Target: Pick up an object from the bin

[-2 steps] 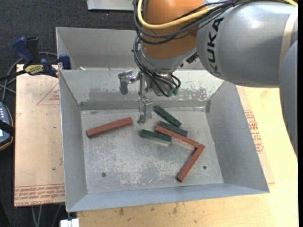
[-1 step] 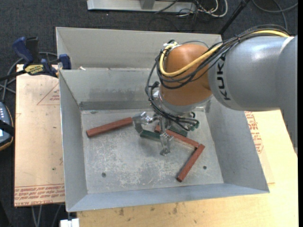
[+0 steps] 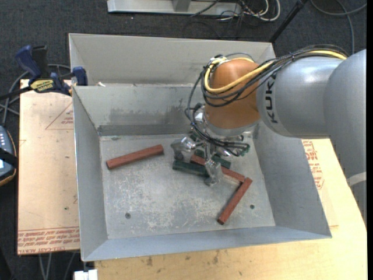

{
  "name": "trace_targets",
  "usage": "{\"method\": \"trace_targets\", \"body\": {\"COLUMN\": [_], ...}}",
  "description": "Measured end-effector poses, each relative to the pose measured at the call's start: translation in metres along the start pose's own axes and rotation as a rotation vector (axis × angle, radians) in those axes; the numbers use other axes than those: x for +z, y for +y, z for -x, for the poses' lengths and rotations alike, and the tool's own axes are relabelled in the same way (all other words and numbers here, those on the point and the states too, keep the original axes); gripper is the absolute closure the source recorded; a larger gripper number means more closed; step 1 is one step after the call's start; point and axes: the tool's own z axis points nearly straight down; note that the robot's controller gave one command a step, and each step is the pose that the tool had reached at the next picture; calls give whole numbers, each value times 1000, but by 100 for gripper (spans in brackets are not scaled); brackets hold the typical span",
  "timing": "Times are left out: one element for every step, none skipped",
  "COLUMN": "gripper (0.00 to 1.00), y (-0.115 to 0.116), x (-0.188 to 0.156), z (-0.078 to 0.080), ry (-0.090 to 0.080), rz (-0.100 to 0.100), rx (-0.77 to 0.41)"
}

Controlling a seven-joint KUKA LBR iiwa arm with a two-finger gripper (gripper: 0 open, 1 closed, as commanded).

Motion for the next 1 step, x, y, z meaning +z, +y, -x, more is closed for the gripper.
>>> {"method": "trace_targets", "body": {"gripper": [0], "y": [-13], "x": [-113], "z": [15], "ry": [-11], "rz": [-7], "rx": [63]}}
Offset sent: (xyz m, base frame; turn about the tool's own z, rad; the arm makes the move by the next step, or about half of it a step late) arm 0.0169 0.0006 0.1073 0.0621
